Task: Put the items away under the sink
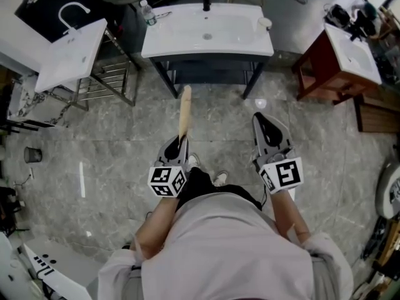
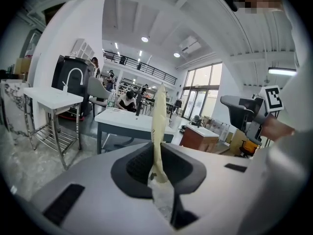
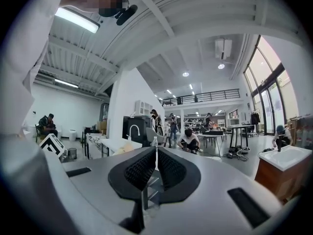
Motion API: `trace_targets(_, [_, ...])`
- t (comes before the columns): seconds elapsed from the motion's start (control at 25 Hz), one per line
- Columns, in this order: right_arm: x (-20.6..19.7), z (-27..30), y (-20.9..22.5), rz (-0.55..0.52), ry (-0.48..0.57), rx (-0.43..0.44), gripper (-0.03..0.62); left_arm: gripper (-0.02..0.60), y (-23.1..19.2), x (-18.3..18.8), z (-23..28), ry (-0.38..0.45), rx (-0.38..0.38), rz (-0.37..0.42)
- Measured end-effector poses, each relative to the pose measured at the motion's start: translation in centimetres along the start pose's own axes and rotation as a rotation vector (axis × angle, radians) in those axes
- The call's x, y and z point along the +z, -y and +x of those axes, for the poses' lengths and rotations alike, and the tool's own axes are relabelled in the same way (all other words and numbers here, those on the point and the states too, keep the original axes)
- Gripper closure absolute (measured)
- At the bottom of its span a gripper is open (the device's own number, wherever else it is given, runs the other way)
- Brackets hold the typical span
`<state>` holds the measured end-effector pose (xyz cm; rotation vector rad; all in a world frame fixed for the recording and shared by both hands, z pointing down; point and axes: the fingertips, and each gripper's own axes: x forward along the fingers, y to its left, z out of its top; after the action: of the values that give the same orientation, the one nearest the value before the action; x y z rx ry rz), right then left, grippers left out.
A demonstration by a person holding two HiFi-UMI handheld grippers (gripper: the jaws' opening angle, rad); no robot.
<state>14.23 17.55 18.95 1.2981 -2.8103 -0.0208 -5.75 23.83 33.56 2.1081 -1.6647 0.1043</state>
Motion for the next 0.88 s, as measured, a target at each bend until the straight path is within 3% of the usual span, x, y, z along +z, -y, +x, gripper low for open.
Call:
trace_targets(0.48, [-1.2,4.2,2.7,-0.009,-0.045,-0.036,0.556,0.54,-3.7,0.8,5.9,-0.014,-0.001,-0.046])
trace_targets(0.88, [-1.2,12.6,6.5,-0.017,-0.087,-0.078,0.556,0.54,-8.4,4.0,14.0,-0.047,-0.035,-0.059])
